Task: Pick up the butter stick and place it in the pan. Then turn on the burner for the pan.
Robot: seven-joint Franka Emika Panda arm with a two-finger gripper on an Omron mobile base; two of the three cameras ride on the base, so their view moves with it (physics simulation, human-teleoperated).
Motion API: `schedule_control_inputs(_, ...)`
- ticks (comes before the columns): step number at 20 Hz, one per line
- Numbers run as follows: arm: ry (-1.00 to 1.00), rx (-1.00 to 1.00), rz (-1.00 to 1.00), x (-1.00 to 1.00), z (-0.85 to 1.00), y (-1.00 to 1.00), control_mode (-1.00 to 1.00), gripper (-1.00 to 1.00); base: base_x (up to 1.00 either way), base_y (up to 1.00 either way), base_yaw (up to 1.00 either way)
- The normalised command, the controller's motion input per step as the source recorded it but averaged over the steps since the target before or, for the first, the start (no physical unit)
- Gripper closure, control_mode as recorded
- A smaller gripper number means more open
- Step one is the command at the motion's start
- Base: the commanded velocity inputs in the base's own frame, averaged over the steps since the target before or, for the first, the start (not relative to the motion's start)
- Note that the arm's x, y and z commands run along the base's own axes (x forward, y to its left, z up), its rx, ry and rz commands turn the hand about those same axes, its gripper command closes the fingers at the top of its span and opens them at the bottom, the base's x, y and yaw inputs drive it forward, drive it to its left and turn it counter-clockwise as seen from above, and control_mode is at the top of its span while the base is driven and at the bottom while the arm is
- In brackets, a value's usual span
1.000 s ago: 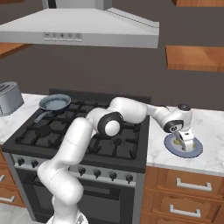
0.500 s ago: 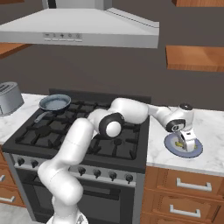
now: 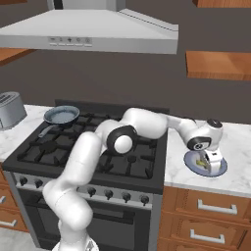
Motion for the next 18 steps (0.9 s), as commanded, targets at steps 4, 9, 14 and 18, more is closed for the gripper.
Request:
schedule_control_inputs(4,-0.09,-0.01,0.0,-0.59,0.04,0.71,-1.0,1.0,0.0,0.0,0.0)
schedule_control_inputs(9,-0.08,-0.04,0.01,-0.52,0.36,0.79,-1.0,1.0,0.0,0.0,0.0)
schedule_control_inputs(14,-0.08,-0.07,0.09,-0.31,0.47,0.87,-1.0,1.0,0.0,0.0,0.0)
schedule_control_inputs(18,-0.08,-0.07,0.15,-0.05,0.38,0.97,-1.0,1.0,0.0,0.0,0.0)
